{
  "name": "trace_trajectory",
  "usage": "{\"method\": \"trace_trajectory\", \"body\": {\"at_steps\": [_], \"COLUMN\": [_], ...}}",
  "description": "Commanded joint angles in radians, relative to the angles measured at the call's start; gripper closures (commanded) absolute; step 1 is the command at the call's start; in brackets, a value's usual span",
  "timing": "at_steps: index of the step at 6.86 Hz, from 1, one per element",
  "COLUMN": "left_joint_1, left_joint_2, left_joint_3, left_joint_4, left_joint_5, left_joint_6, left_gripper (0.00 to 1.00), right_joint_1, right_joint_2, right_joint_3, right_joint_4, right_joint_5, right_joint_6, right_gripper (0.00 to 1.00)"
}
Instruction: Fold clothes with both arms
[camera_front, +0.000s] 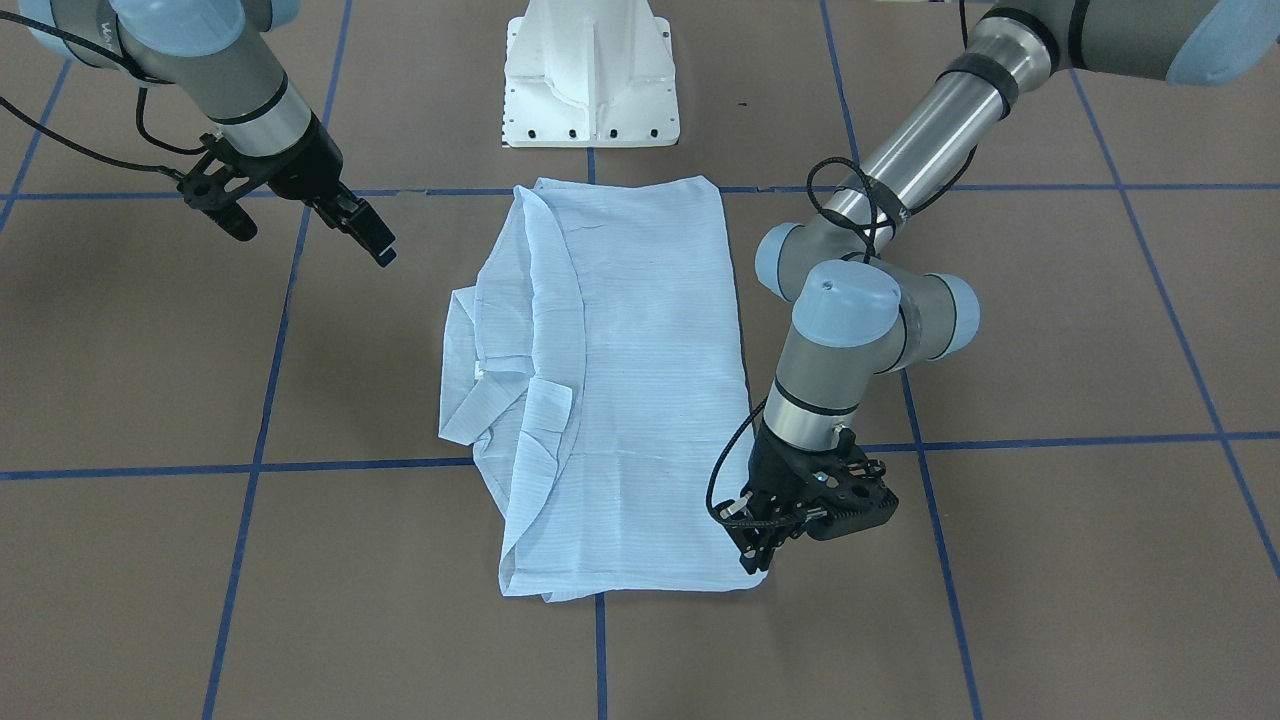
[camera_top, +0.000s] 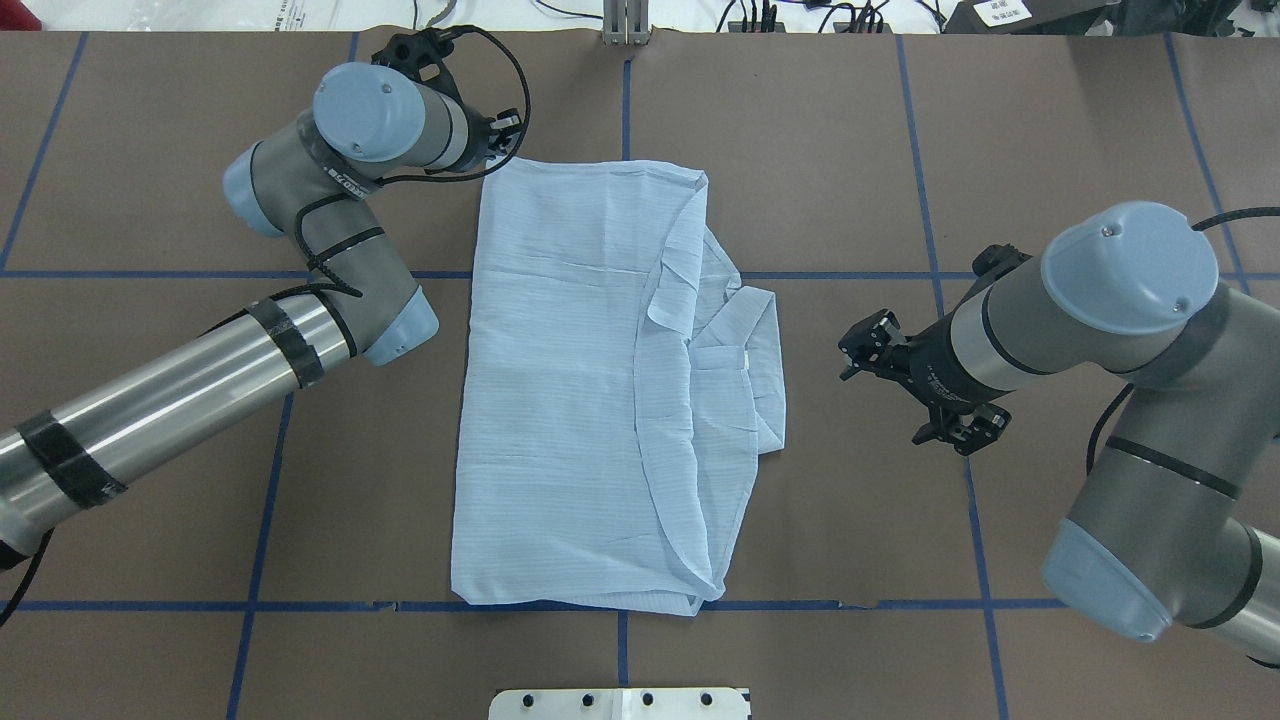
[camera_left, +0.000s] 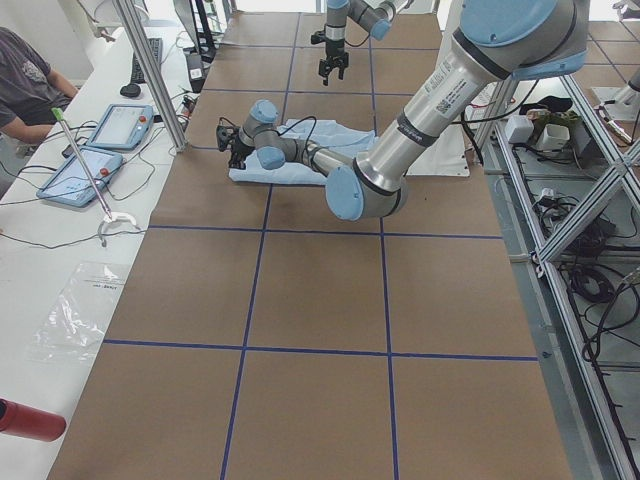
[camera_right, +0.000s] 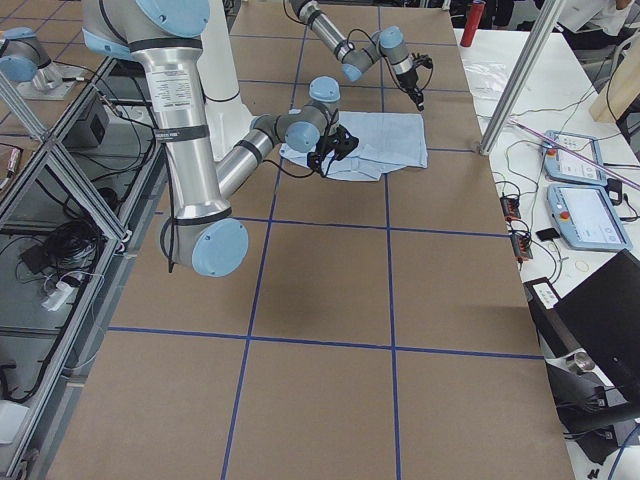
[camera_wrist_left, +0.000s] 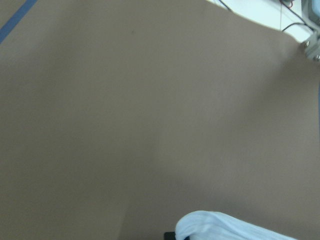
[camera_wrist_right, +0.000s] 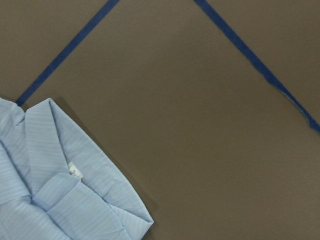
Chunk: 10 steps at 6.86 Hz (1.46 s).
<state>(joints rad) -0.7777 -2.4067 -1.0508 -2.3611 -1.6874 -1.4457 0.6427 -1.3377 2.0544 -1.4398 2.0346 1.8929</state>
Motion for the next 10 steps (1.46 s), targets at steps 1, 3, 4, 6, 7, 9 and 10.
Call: {"method": "trace_trajectory", "body": {"at_steps": [1,3,4,6,7,9,10], "left_joint_1": [-0.005,-0.003,-0.003,-0.005,-0.005,-0.003,-0.003], "left_joint_2": [0.135,0.349,0.365,0.368,0.385,0.393,0.393], "left_joint_3": [-0.230,-0.554,-0.586,-0.589,-0.604,-0.609,-0.609], "left_joint_4": [-0.006,0.083,0.109,0.109,0.109,0.109,0.109], "left_joint_5": [-0.107,-0.159,-0.160,-0.160,-0.160,-0.160,-0.160], "left_joint_6": [-0.005,-0.005,-0.005,-0.004,-0.004,-0.007,-0.007], "left_gripper": [0.16,0.16,0.16,0.16,0.16,0.16,0.16], "right_joint_1": [-0.024,-0.220,-0.279,-0.349,-0.363,-0.435,-0.440], "right_joint_2": [0.111,0.184,0.186,0.253,0.315,0.354,0.368], "right_joint_3": [-0.061,-0.076,-0.079,-0.129,-0.170,-0.216,-0.270], "right_joint_4": [-0.002,-0.016,-0.017,-0.132,-0.224,-0.257,-0.261], "right_joint_5": [-0.005,-0.270,-0.330,-0.373,-0.391,-0.499,-0.525], "right_joint_6": [0.000,0.000,-0.041,-0.536,-0.660,-0.779,-0.796], "right_gripper": [0.00,0.00,0.00,0.00,0.00,0.00,0.00]}}
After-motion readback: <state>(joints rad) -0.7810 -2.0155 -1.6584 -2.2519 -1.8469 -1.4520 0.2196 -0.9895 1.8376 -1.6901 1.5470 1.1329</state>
